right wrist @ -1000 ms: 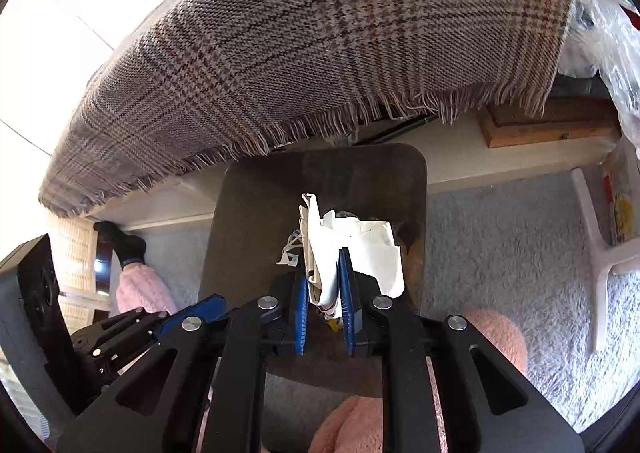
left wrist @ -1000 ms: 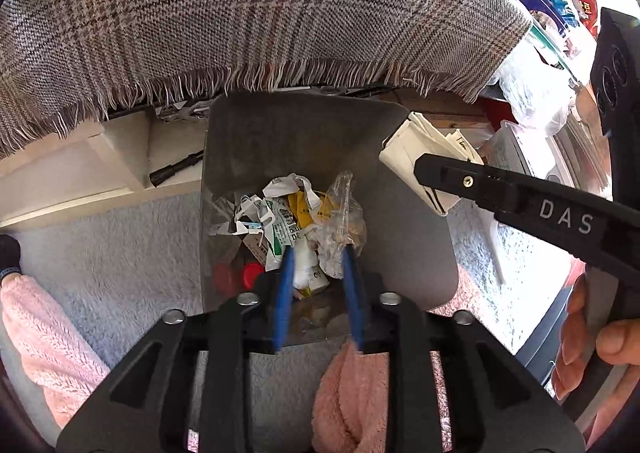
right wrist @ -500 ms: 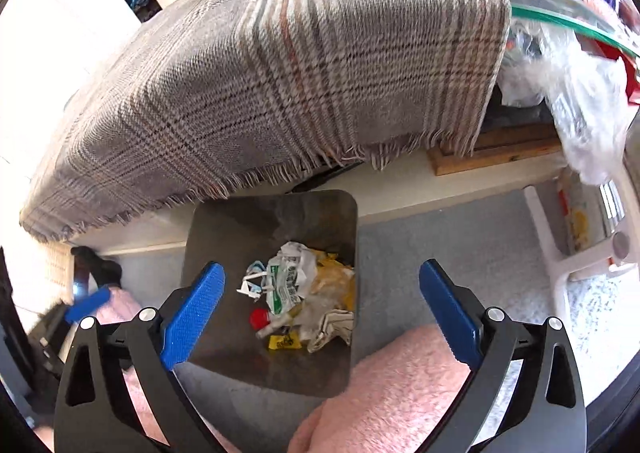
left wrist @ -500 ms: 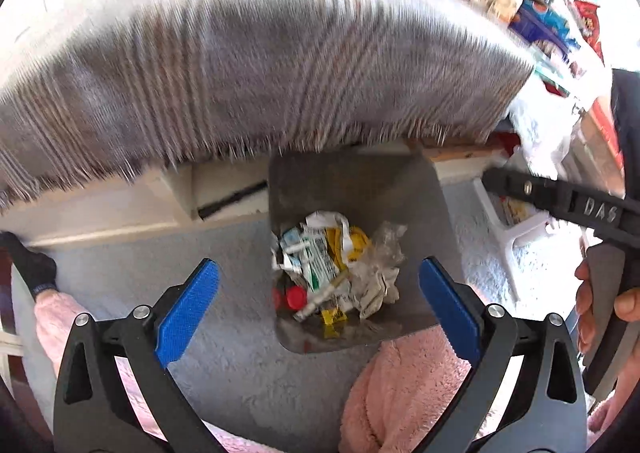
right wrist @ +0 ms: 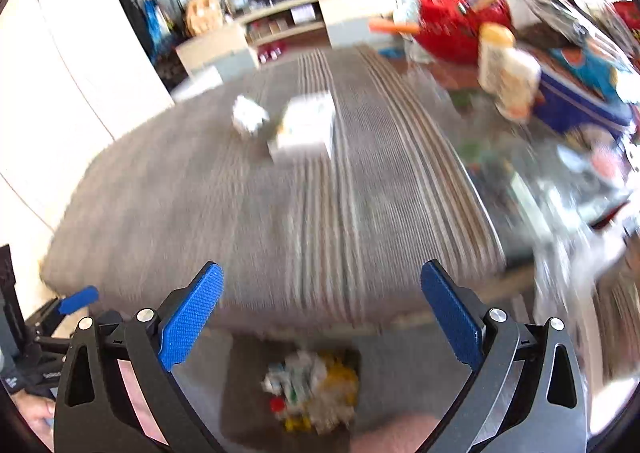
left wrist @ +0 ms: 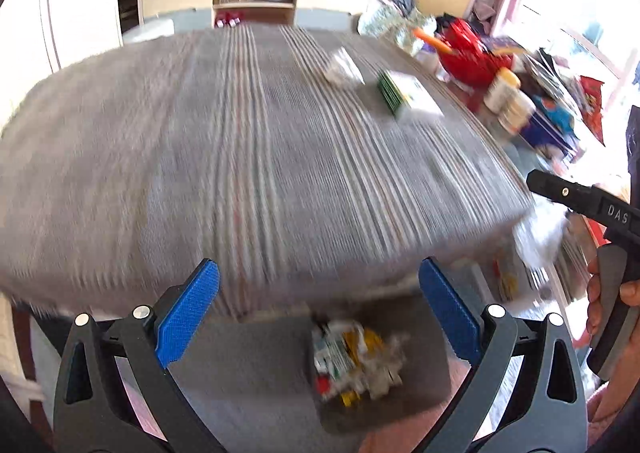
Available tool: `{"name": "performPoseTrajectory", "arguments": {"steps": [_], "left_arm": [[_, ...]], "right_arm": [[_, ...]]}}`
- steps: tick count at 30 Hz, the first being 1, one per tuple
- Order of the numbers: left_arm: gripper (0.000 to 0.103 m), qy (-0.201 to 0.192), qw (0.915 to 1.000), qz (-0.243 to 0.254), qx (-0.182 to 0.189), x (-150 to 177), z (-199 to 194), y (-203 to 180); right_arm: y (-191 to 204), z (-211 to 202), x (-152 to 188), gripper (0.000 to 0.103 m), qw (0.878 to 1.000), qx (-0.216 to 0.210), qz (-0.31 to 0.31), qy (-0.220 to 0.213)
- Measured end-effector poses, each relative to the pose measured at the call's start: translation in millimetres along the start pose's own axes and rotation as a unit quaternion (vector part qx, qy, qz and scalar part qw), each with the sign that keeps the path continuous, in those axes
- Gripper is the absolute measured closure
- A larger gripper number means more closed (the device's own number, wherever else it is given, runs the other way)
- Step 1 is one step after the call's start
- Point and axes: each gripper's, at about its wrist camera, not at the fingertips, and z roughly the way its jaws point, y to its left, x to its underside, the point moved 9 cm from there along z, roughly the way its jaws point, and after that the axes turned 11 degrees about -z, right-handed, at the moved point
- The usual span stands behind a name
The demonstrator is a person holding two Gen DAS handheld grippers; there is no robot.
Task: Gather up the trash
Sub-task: 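Grasp the white medicine box with the right tool while the left tool grasps crumpled white tissue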
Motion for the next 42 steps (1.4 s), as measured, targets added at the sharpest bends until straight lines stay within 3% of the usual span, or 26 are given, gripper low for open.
{"name": "performPoseTrajectory", "arguments": {"steps": [7, 14, 19, 26, 38, 41, 42], "left_arm": [[0.008, -0.004, 0.9996, 0.005, -0.026, -72, 44, 3], [0.008, -0.009, 0.9991, 0.008, -0.041, -124, 78, 2], [0.008, -0.010, 0.9989, 0.009, -0.045, -153, 100, -7], [0.008, -0.011, 0.9989, 0.015, -0.044, -180, 131, -29], [0.010, 0.014, 0.9992, 0.032, -0.021, -189, 200, -75], [0.030, 0.019, 0.9989, 0.039, -0.020, -186, 209, -81], [0.046, 0.021, 0.9988, 0.042, -0.017, -185, 211, -83]], "right_arm": [[-5, 65, -71, 0.003, 1.000, 0.026, 0.002, 0.006], [-2, 123, -102, 0.005, 0.998, 0.055, -0.018, 0.027], [1, 150, -104, 0.008, 0.996, 0.070, -0.036, 0.045], [2, 167, -99, 0.035, 0.992, 0.086, -0.070, 0.055], [-23, 129, -77, 0.036, 0.997, 0.032, -0.053, 0.045], [-29, 120, -72, 0.036, 0.998, 0.027, -0.048, 0.043], [-30, 117, -70, 0.036, 0.998, 0.027, -0.047, 0.042]]}}
